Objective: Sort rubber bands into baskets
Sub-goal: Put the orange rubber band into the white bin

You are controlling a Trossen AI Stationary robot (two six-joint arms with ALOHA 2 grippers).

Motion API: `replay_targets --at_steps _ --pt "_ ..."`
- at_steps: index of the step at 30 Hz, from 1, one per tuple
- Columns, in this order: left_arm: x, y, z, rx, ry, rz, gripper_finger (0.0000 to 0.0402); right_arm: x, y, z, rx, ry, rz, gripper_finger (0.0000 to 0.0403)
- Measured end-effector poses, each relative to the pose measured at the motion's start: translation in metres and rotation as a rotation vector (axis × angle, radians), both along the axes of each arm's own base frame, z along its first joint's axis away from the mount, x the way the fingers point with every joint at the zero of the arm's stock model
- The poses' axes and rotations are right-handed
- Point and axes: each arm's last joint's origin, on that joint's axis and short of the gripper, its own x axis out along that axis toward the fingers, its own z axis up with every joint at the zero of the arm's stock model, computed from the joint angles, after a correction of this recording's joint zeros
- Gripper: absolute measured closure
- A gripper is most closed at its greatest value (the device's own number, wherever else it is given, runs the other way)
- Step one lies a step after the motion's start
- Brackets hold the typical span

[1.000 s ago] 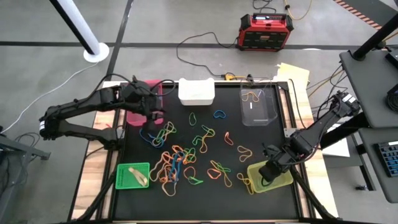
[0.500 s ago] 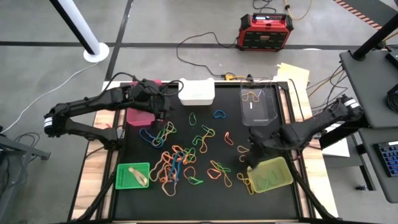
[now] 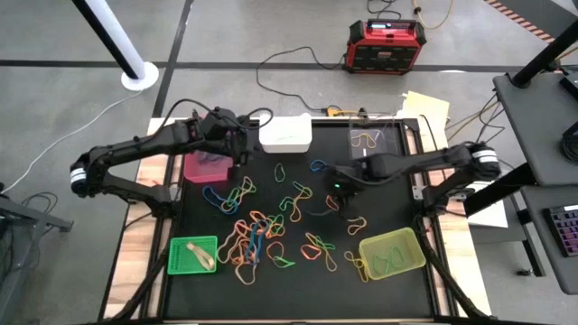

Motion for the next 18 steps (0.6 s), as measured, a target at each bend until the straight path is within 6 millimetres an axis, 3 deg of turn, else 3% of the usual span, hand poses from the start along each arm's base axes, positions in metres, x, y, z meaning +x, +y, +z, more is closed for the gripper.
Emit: replay_targets --at_steps 5,11,18 --pt "0.000 0.008 0.003 0.020 -0.037 0.024 0.0323 0.024 -0.016 -0.023 -0.043 0.091 0.097 0.0277" --pt "0.001 0.008 0.003 0.022 -0.045 0.024 0.0323 0.034 -0.018 -0.055 -0.055 0.204 0.194 0.0277" --pt "0.000 0.008 0.003 0.025 -0.042 0.021 0.0323 0.039 -0.018 -0.063 -0.063 0.213 0.233 0.0279"
